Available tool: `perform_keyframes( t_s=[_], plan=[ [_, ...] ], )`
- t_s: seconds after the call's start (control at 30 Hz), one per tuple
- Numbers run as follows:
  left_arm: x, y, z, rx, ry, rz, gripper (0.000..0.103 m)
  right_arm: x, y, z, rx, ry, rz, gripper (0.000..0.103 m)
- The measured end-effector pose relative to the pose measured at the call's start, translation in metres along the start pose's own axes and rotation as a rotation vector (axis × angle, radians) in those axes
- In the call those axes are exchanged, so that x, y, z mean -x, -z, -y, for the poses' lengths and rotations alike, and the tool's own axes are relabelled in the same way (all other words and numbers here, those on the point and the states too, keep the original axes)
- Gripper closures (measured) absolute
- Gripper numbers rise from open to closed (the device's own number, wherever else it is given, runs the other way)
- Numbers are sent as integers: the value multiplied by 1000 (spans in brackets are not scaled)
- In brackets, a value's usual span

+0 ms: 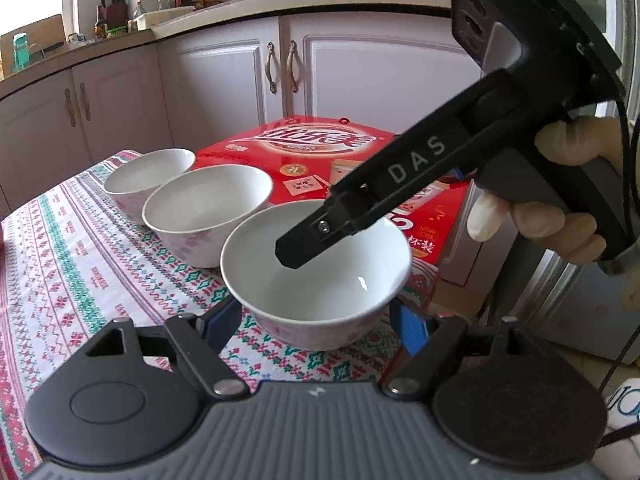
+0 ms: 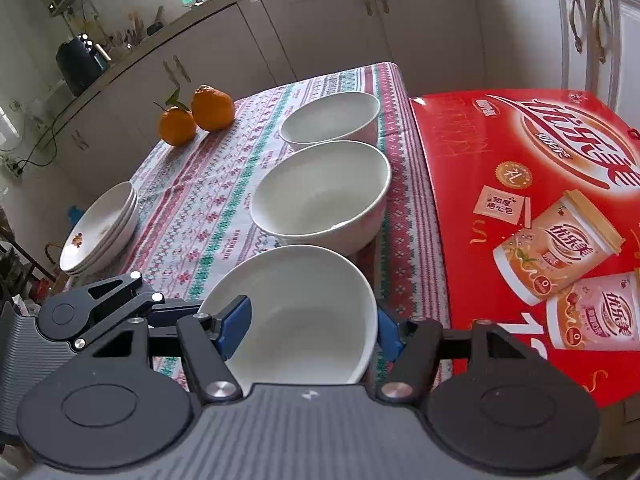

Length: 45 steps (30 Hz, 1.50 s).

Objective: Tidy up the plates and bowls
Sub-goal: 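Lift the held white bowl off the tablecloth with the right tool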

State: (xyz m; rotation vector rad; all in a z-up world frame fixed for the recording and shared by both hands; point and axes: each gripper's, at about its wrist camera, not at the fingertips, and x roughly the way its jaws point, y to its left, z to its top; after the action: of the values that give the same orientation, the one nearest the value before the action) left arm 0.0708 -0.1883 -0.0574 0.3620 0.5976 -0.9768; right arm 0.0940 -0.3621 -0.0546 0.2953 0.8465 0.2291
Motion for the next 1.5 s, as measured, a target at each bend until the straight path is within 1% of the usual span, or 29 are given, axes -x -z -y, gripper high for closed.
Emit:
perform_keyframes(
  t_s=[0.33,0.77,1.07,1.5],
  plan=[
    [22,9,-14,31,-45,6,22,-10,-7,-30,51,-40,-9,32],
    [60,36,-48,102,-129,14,22,-42,-22,-87,156,-101,-47,32],
    [76,53,-68,156,-174,5,22,-67,-28,-119,210,-132,-84,32],
    [81,65,-83,192,-197,-6,22,-88,-31,-136,237,-154,-114,32]
  ],
)
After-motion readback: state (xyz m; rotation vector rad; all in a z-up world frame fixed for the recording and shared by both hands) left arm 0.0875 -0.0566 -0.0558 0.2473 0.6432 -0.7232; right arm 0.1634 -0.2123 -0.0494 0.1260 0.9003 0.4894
